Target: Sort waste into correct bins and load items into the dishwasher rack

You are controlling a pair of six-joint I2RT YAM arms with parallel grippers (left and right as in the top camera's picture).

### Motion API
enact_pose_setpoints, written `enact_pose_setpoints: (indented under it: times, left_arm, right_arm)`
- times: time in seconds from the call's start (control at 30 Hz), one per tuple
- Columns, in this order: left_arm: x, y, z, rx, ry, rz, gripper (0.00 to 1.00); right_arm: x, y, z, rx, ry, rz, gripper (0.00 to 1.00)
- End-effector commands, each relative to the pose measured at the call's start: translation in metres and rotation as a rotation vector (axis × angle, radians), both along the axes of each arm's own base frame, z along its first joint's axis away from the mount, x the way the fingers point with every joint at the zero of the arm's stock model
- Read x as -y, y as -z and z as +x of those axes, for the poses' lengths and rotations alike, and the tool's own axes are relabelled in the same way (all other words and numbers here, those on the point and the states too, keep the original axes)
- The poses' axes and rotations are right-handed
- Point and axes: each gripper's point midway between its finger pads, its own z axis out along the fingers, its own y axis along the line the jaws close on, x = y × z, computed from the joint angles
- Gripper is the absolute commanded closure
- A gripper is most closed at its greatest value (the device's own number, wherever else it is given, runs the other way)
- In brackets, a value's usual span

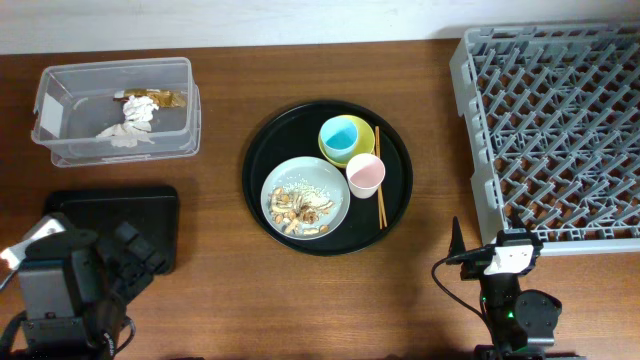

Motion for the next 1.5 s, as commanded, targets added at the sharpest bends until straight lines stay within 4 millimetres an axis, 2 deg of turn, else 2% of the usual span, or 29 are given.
enact_pose_setpoints:
  times: [0.0,0.27,0.4,0.7,0.73,0.77,0.83,0.9,0.97,1.03,1.07,1.13,1.23,1.3,1.4,1.47]
  left_arm:
    - [-0.016,0.000,-0.003,0.005,-0.112,0.029,0.01]
    - [-0.015,0.000,-0.004,0.007,-0.123,0.019,0.01]
    - [-0.006,0.010,-0.011,-0.044,-0.085,-0.026,0.01]
    - [-0.005,0.016,-0.018,-0.084,-0.085,-0.026,0.01]
    - [-0.005,0.016,-0.018,-0.084,-0.085,-0.026,0.01]
    - [-0.005,0.016,-0.018,-0.084,-0.086,-0.026,0.01]
    - [-0.005,0.016,-0.018,-0.084,-0.086,-0.026,0.01]
    - [-0.005,0.016,-0.018,-0.083,-0.086,-0.026,0.01]
    - [-0.005,0.016,-0.018,-0.084,-0.085,-0.026,0.01]
    - [-0.005,0.016,-0.018,-0.084,-0.085,-0.026,0.01]
    - [-0.005,0.016,-0.018,-0.084,-0.086,-0.026,0.00]
    - [-0.005,0.016,-0.018,-0.084,-0.086,-0.026,0.01]
    - [-0.005,0.016,-0.018,-0.084,-0.086,-0.026,0.01]
    - [-0.005,0.016,-0.018,-0.084,-0.085,-0.026,0.01]
    - [-0.005,0.016,-0.018,-0.084,-0.086,-0.026,0.01]
    - [-0.005,0.016,-0.018,-0.084,-0.086,-0.026,0.01]
  right_arm:
    - [0.002,0.004,0.000,-0.006,0.010,-0.006,0.02]
    - [0.002,0.004,0.000,-0.007,0.010,-0.006,0.02]
    - [0.002,0.004,0.000,-0.007,0.010,-0.006,0.02]
    - [0.001,0.002,0.000,-0.001,0.002,-0.005,0.02]
    - [-0.008,-0.001,0.000,0.010,-0.046,0.014,0.02]
    - [-0.027,-0.006,-0.002,0.025,-0.158,0.080,0.02]
    - [-0.081,-0.015,-0.020,-0.008,-0.480,0.303,0.02]
    - [-0.115,-0.026,-0.045,-0.072,-0.720,0.482,0.02]
    - [-0.129,-0.032,-0.060,-0.157,-0.823,0.638,0.02]
    - [-0.125,-0.039,-0.056,-0.183,-0.789,0.777,0.02]
    - [-0.121,-0.047,-0.053,-0.169,-0.759,0.850,0.02]
    - [-0.116,-0.076,-0.054,-0.073,-0.774,0.915,0.02]
    - [-0.103,-0.133,-0.069,0.179,-0.817,0.919,0.02]
    - [-0.087,-0.166,-0.072,0.300,-0.762,0.964,0.02]
    - [-0.083,-0.197,-0.073,0.323,-0.701,0.886,0.02]
    - [-0.089,-0.212,-0.069,0.249,-0.666,0.778,0.02]
